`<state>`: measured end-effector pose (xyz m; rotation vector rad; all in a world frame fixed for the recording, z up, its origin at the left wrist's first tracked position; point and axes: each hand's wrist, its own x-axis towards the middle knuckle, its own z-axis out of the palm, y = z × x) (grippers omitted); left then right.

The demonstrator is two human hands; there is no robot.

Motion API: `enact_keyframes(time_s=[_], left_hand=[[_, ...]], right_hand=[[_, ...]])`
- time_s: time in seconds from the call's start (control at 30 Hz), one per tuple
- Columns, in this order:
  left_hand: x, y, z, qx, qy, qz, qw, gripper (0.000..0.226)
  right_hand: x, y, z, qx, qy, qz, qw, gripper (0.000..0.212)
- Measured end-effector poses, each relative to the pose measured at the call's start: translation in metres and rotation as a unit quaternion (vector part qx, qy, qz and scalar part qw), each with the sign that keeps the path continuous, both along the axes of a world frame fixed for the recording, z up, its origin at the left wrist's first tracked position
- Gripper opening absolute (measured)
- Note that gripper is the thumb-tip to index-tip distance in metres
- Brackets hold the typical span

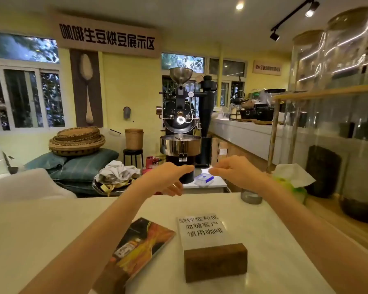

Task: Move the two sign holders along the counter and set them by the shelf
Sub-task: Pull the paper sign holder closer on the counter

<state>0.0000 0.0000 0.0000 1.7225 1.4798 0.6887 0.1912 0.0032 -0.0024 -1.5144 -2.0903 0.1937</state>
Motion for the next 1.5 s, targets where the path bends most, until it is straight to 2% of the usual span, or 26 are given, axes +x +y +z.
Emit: enact_keyframes(time_s=[0.13,0.3,0.4,0.5,0.63,0.8,0.93,1.07,1.3,1.5], left_hand=[[0.000,-0.005,-0.024,-0.063,0.028,0.008,0.998,0.062],[-0.001,-0.010,-0.057,-0.146,0.041,-0.002,0.988,0.067],[-0.004,-0.010,-0.077,-0.180,0.043,0.013,0.983,0.070],[-0.006,-0.012,-0.092,-0.211,0.038,0.016,0.977,0.071],[-0.004,-0.014,-0.110,-0.232,0.004,0.035,0.972,0.059],[-0.004,-0.014,-0.132,-0.190,-0.052,0.050,0.979,0.040],[-0.004,-0.017,-0.139,-0.177,-0.093,0.040,0.979,0.038],[-0.003,-0.020,-0.140,-0.154,-0.112,0.035,0.981,0.036],[0.000,-0.024,-0.132,-0.070,-0.115,0.049,0.990,0.053],[-0.002,-0.023,-0.128,0.059,-0.048,0.064,0.995,0.052]], right_hand=[[0.009,-0.002,-0.024,-0.071,0.002,-0.053,0.996,0.050],[0.018,-0.003,-0.061,-0.210,-0.010,-0.084,0.974,0.045],[0.021,-0.006,-0.078,-0.293,0.015,-0.111,0.950,0.047],[0.023,-0.011,-0.092,-0.336,0.067,-0.122,0.932,0.047],[0.022,-0.018,-0.105,-0.338,0.121,-0.146,0.922,0.041],[0.021,-0.023,-0.115,-0.336,0.184,-0.171,0.908,0.029],[0.021,-0.024,-0.123,-0.332,0.218,-0.169,0.902,0.036],[0.021,-0.024,-0.127,-0.304,0.219,-0.171,0.911,0.040],[0.019,-0.023,-0.123,-0.235,0.256,-0.172,0.922,0.041],[0.018,-0.024,-0.126,-0.157,0.307,-0.140,0.928,0.045]])
